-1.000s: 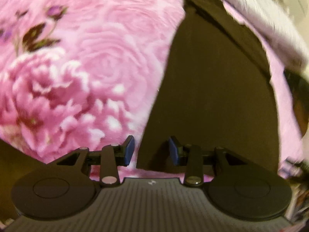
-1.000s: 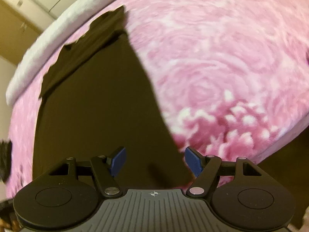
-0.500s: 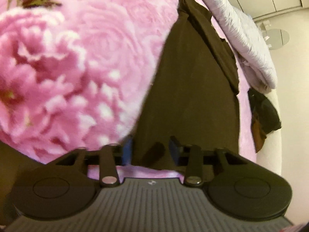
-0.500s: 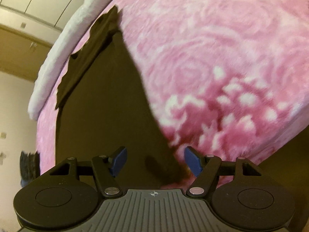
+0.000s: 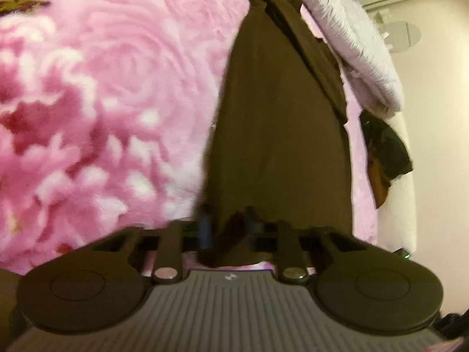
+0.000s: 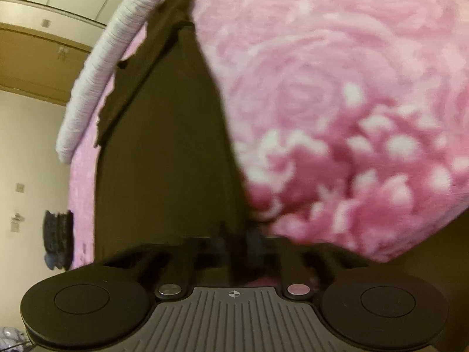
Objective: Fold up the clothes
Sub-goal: 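Grasp the shirt hem with both tools and fold it up toward the collar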
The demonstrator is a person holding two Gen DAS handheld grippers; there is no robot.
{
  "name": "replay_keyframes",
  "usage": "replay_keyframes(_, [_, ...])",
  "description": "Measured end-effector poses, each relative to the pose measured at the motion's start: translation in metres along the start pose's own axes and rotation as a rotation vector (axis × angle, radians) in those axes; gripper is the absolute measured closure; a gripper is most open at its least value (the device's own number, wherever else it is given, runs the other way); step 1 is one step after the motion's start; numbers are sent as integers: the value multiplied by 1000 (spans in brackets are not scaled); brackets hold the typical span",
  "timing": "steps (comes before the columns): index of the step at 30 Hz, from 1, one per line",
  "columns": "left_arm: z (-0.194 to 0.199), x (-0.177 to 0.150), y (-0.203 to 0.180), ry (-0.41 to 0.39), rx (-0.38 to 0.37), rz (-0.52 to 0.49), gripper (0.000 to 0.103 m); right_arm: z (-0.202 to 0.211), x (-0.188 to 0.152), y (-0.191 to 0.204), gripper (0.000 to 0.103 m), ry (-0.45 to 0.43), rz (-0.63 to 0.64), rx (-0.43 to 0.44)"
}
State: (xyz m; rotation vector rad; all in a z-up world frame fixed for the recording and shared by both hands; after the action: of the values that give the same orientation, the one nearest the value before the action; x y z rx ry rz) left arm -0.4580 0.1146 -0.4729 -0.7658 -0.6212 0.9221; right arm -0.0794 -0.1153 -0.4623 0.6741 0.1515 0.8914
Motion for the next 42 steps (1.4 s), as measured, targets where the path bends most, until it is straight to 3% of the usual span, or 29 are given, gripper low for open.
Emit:
replay_keyframes(5, [11, 0, -18, -20, -15, -82, 102, 2, 1, 4, 96, 0, 32, -36])
replay_keyframes(12, [60, -11, -44, -109, -34, -138, 103, 36, -8, 23, 98, 6, 90, -59])
replay_keyframes(17, [85, -38, -62, -89, -22, -160, 103, 60, -23, 30, 99, 45, 128, -93])
replay_keyframes(27, [139, -133, -76, -61, 49, 13, 103, 120, -95, 15, 98, 213, 62, -125])
replay_keyframes(30, [144, -115, -104, -112, 27, -28, 103, 134, -83, 31, 98, 184, 70, -83])
replay_keyframes(34, [141, -69, -143, -193, 0, -101, 103, 144, -32, 69, 98, 63, 130, -10])
replay_keyframes(38, [115, 1, -175, -274, -22, -166, 103, 140, 38, 118, 98, -90, 216, 58])
replay_keyframes(42, [79, 82, -192, -333, -38, -187, 102, 108, 113, 180, 98, -208, 277, 85])
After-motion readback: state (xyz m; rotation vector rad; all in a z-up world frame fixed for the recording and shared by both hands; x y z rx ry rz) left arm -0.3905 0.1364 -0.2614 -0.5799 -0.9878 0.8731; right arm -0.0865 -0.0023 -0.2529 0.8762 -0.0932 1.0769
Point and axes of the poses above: each gripper's, at about its wrist camera, not at the fingertips, and z roughly against the way its jaws point, y to its left, x to its top, the point moved 6 cm from there along -z, roughly the way its jaws point, and after that the axes turned 7 degrees about -x, right-handed, at the moved point
